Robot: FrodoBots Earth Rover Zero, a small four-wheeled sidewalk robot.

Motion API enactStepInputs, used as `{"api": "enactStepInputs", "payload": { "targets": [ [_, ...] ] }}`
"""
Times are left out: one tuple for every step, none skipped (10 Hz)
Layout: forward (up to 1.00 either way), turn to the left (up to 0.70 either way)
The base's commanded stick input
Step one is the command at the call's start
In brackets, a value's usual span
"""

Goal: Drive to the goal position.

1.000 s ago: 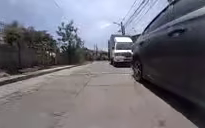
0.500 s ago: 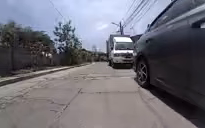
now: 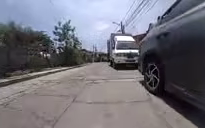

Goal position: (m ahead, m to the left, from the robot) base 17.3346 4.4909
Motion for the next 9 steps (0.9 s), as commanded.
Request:
{"api": "enactStepInputs", "payload": {
  "targets": [
    [0.85,-0.34],
    [0.85,-0.34],
    [0.85,-0.27],
    [0.85,-0.11],
    [0.77,0.0],
    [0.7,0.0],
    [0.7,0.0],
    [0.7,0.0],
    [0.7,0.0]
  ]
}}
